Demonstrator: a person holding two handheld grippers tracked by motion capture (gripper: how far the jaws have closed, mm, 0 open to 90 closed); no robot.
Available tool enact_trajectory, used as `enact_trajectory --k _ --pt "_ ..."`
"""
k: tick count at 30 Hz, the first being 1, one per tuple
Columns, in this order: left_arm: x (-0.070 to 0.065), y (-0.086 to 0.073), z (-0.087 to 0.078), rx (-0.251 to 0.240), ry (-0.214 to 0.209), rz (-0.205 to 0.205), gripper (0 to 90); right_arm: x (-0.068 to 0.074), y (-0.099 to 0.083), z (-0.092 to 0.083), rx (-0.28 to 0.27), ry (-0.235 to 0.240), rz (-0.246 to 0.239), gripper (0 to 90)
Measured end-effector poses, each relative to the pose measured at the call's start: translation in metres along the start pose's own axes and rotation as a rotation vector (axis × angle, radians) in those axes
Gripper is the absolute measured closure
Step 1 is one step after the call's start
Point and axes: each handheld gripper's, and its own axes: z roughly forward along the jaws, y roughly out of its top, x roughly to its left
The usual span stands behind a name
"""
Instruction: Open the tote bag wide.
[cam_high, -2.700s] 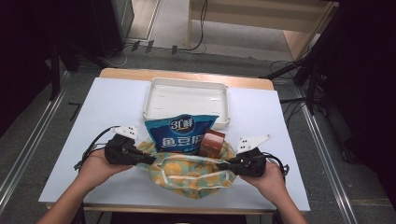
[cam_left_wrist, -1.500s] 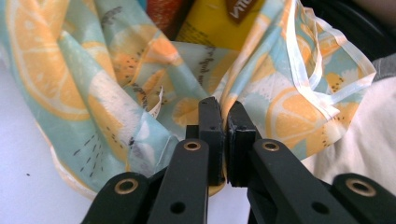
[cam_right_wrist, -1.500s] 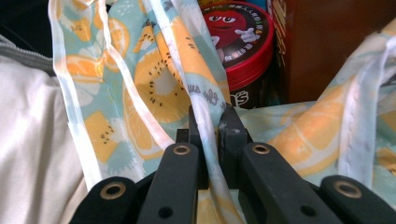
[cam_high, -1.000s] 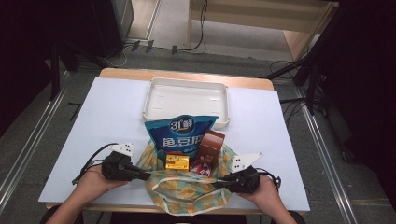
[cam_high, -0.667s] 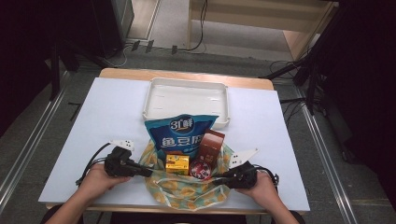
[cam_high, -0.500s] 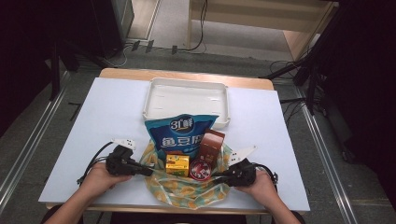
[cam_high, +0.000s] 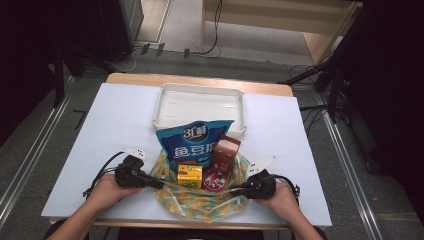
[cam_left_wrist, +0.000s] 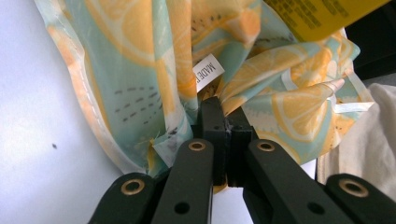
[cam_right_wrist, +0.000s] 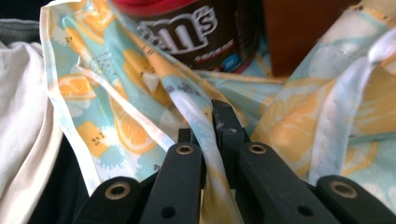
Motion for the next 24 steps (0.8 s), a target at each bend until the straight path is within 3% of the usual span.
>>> enact_trajectory --k 6,10,11,18,24 --pt "-0.002 -0.003 -0.001 -0.001 0.011 0.006 90.0 0.006 -0.003 -0.002 0.008 -0.009 -0.002 89.2" --pt "-0.004 -0.003 -0.002 0.005 0.0 0.028 88.7 0.007 -0.002 -0.004 0.015 -0.013 -0.008 82.3" --pt "-0.005 -0.003 -0.004 0.006 0.003 0.045 81.9 0.007 -0.001 -0.007 0.004 -0.014 -0.006 77.9" --pt "-0.014 -0.003 -0.011 -0.018 -0.015 0.075 65.7 0.013 -0.001 -0.019 -0.057 0.001 -0.002 57.0" --pt "-0.026 0.001 -0.028 -0.069 -0.012 0.102 55.5 0.02 0.002 -0.037 -0.124 -0.006 -0.001 46.9"
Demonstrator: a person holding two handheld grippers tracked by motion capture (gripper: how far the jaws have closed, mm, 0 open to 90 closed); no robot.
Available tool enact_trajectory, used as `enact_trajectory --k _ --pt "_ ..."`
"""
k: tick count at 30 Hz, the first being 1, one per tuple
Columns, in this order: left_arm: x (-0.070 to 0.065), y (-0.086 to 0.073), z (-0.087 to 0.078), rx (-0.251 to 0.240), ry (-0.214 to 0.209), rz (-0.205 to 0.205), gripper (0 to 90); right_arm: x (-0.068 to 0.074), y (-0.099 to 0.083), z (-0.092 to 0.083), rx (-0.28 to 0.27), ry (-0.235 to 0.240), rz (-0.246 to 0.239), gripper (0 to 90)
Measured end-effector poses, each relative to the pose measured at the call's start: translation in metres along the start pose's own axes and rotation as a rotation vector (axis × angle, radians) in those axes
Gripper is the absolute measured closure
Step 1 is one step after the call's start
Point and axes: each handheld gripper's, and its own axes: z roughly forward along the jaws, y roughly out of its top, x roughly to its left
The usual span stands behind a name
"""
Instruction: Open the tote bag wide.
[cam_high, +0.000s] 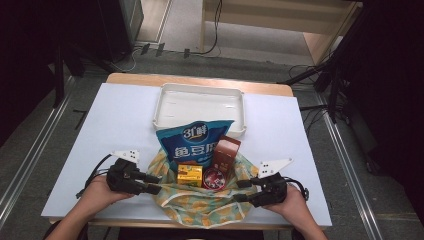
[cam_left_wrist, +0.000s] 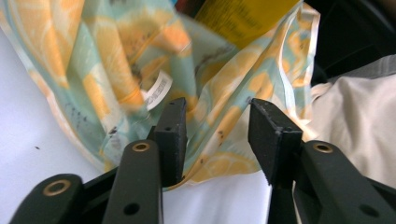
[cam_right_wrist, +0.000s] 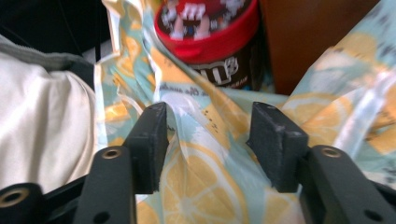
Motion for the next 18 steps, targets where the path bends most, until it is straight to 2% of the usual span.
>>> enact_trajectory --k 6,7,10,11,12,13,14,15,17,18 --pt "-0.009 0.012 -0.012 -0.013 0.02 0.029 52.9 0.005 0.012 -0.016 -0.042 -0.023 -0.02 48.5" --pt "-0.009 0.014 -0.014 -0.017 0.027 0.04 55.0 0.005 0.017 -0.019 -0.046 -0.031 -0.025 52.1" --pt "-0.008 0.02 -0.017 -0.015 0.046 0.033 68.5 0.002 0.026 -0.026 -0.055 -0.05 -0.042 64.7" --pt "-0.007 0.024 -0.018 -0.017 0.056 0.037 68.5 0.002 0.026 -0.026 -0.055 -0.05 -0.042 64.7" --pt "-0.005 0.03 -0.021 -0.039 0.075 0.029 75.8 -0.002 0.032 -0.028 -0.059 -0.073 -0.032 72.6" --pt "-0.004 0.033 -0.023 -0.044 0.076 0.014 78.1 -0.004 0.034 -0.029 -0.066 -0.083 -0.025 76.3" --pt "-0.004 0.033 -0.023 -0.044 0.076 0.014 81.6 -0.004 0.034 -0.029 -0.066 -0.083 -0.025 76.3" --pt "0.001 0.041 -0.027 -0.069 0.094 0.009 86.3 -0.01 0.038 -0.031 -0.08 -0.108 -0.009 82.8" --pt "0.002 0.045 -0.028 -0.079 0.096 0.005 89.9 -0.018 0.042 -0.031 -0.094 -0.123 0.004 86.8" --pt "0.007 0.051 -0.029 -0.082 0.104 0.01 90.0 -0.021 0.044 -0.031 -0.095 -0.138 0.012 88.1"
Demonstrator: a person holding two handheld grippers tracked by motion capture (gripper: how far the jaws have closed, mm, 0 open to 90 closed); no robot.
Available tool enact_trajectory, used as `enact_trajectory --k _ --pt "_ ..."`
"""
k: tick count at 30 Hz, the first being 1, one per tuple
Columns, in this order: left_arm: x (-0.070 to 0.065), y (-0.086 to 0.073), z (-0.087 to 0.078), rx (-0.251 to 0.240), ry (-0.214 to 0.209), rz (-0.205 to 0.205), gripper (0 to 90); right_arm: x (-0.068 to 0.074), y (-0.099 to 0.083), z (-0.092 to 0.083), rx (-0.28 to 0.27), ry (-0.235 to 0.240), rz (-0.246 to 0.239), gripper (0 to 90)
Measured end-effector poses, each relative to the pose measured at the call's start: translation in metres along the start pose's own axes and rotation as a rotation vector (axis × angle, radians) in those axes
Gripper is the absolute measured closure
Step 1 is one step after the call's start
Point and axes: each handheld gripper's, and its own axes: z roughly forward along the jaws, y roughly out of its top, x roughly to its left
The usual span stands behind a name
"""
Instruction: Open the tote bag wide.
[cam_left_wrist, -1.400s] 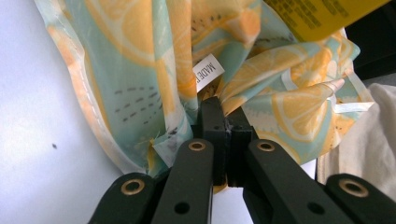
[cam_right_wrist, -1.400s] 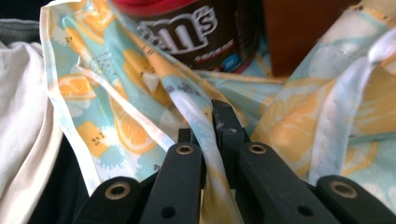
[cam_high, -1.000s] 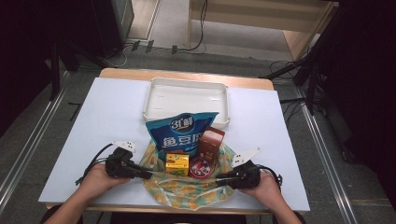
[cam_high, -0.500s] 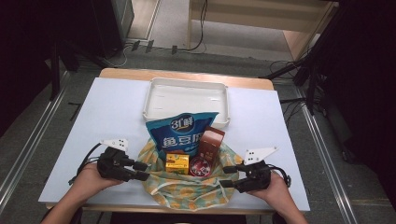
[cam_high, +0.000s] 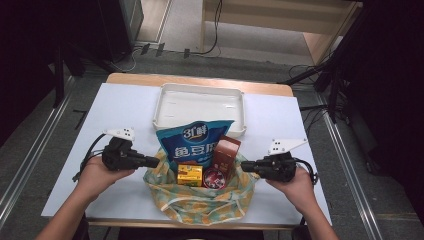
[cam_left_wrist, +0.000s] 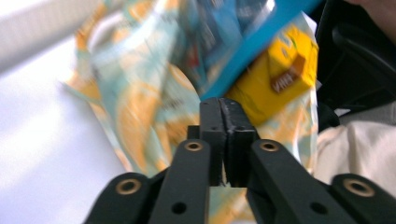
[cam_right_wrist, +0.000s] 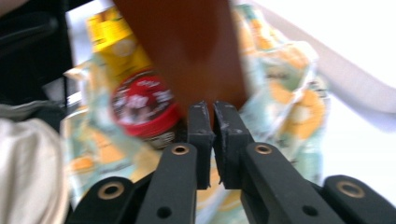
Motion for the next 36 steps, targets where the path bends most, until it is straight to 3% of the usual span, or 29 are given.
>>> enact_trajectory --k 7,8,15,21,26,32,36 --pt "0.015 0.018 0.006 -0.002 0.006 -0.012 90.0 -0.019 0.012 0.007 -0.022 -0.059 0.029 90.0" --pt "0.021 0.02 0.011 -0.017 -0.019 -0.03 90.0 -0.025 0.017 0.012 -0.034 -0.068 0.042 90.0" --pt "0.035 0.021 0.025 -0.03 -0.023 -0.068 90.0 -0.032 0.017 0.031 -0.021 -0.064 0.06 90.0" --pt "0.036 0.017 0.039 0.007 -0.013 -0.057 90.0 -0.035 0.011 0.038 -0.021 -0.065 0.056 90.0" --pt "0.035 0.01 0.048 0.009 -0.004 -0.039 90.0 -0.037 0.001 0.045 -0.01 -0.071 0.064 90.0" --pt "0.04 0.001 0.054 0.019 0.004 -0.055 90.0 -0.04 -0.008 0.05 -0.012 -0.066 0.074 90.0" --pt "0.042 -0.001 0.057 0.008 0.005 -0.054 90.0 -0.04 -0.015 0.06 0.031 -0.057 0.058 90.0"
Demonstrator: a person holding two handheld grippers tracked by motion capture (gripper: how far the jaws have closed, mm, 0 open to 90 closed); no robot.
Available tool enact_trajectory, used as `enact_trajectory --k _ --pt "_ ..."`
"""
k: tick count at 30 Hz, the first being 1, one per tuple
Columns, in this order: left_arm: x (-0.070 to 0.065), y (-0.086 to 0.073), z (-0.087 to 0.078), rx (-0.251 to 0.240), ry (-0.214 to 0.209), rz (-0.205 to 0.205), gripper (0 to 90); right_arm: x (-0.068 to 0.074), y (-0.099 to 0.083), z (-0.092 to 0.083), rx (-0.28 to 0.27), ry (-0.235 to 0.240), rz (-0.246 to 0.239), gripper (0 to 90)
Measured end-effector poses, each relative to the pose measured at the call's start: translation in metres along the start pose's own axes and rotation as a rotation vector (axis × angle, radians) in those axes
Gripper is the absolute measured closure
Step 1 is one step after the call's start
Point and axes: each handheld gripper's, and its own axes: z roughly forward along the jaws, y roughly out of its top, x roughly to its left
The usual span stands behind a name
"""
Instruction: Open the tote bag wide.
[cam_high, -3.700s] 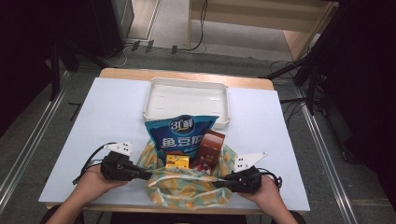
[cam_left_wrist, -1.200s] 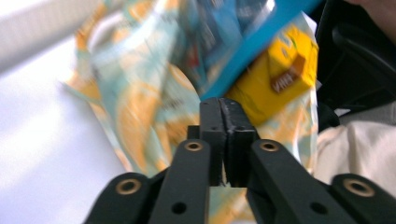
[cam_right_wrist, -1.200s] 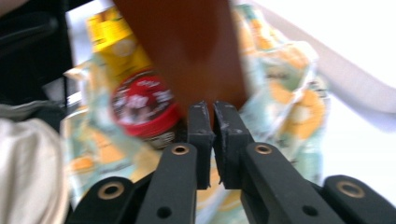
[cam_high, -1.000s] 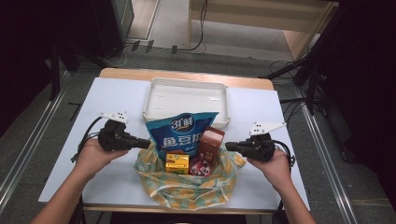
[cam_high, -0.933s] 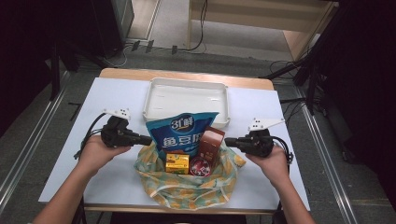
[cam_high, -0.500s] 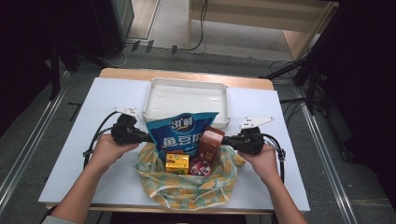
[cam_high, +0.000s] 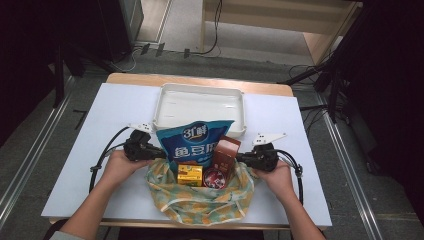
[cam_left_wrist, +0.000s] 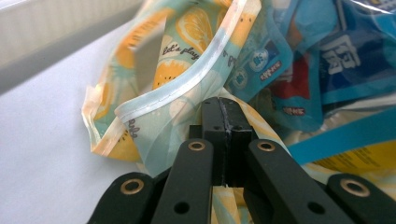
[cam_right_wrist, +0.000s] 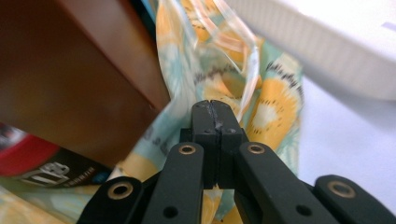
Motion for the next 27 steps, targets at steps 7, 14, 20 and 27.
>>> enact_trajectory --k 7,14,20,27 --pt "0.006 -0.007 0.009 0.031 0.002 -0.018 90.0 -0.005 -0.004 0.008 0.034 0.01 -0.007 90.0" --pt "0.011 -0.009 0.012 0.029 0.026 -0.017 89.6 -0.009 -0.006 0.017 0.06 0.01 -0.005 90.0" --pt "0.015 -0.011 0.015 0.062 0.032 -0.008 87.9 -0.013 -0.008 0.022 0.088 0.008 0.014 90.0" --pt "0.01 -0.006 0.001 0.022 0.027 -0.013 81.9 -0.018 -0.004 0.01 0.039 0.013 0.057 85.3"
